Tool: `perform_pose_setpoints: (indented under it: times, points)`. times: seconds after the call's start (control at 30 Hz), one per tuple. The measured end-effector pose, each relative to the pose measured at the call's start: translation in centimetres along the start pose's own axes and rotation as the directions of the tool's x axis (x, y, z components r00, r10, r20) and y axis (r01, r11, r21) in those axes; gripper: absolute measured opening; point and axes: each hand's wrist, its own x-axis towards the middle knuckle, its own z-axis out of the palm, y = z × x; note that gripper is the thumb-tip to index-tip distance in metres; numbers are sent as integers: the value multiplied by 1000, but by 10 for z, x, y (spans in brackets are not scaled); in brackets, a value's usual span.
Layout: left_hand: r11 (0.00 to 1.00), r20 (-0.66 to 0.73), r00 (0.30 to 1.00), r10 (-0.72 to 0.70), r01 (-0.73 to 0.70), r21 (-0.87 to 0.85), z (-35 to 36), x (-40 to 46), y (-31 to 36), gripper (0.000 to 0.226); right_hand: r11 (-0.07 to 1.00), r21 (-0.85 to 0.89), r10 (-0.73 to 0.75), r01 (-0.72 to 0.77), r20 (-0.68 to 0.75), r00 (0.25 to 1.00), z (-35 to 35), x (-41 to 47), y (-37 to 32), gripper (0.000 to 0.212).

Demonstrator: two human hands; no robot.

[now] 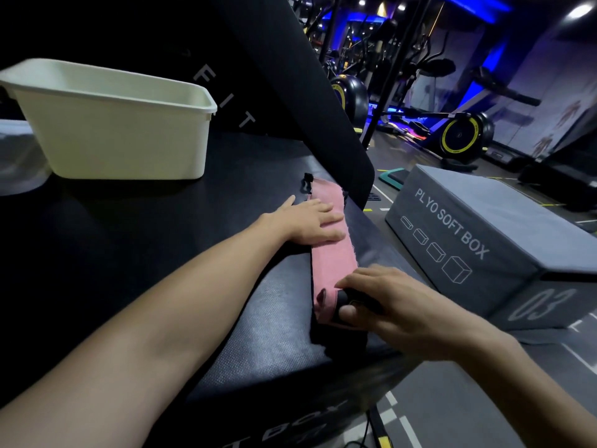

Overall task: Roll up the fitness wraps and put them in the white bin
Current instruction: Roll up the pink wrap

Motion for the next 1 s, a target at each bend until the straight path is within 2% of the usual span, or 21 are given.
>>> perform_pose_setpoints:
  times: [0.13, 0.23, 0.43, 0.5, 0.57, 0.73, 0.9, 1.0]
  points:
    - [1000, 1, 1000, 1, -1, 12, 0, 1, 0, 68, 999, 13, 29, -31, 145, 989, -6, 14, 10, 26]
    - [1000, -6, 1000, -1, 1, 4, 2, 2, -1, 67, 997, 50, 44, -59, 269, 962, -16, 26, 14, 31]
    - [1000, -12, 1000, -4, 4, -1, 2, 3, -1, 66, 965, 251, -33, -69, 380, 924, -28, 50, 26, 32]
    - [1000, -9, 1000, -6, 6, -3, 3, 4, -2, 66, 944, 315, -18, -100, 352, 936, -28, 52, 30, 19]
    - [1000, -11, 1000, -5, 5, -4, 3, 5, -2, 67, 930, 348, 11, -122, 305, 952, -27, 53, 33, 25]
    - [1000, -18, 1000, -3, 3, 0, 3, 5, -1, 65, 966, 222, 74, -136, 267, 961, -25, 52, 28, 20]
    - [1000, -8, 1000, -11, 11, 5, 3, 5, -1, 66, 989, 85, 107, -120, 143, 984, -16, 56, 22, 33]
    - [1000, -3, 1000, -8, 8, 8, 2, 5, -1, 62, 984, 107, 138, -139, 20, 990, -12, 54, 21, 18]
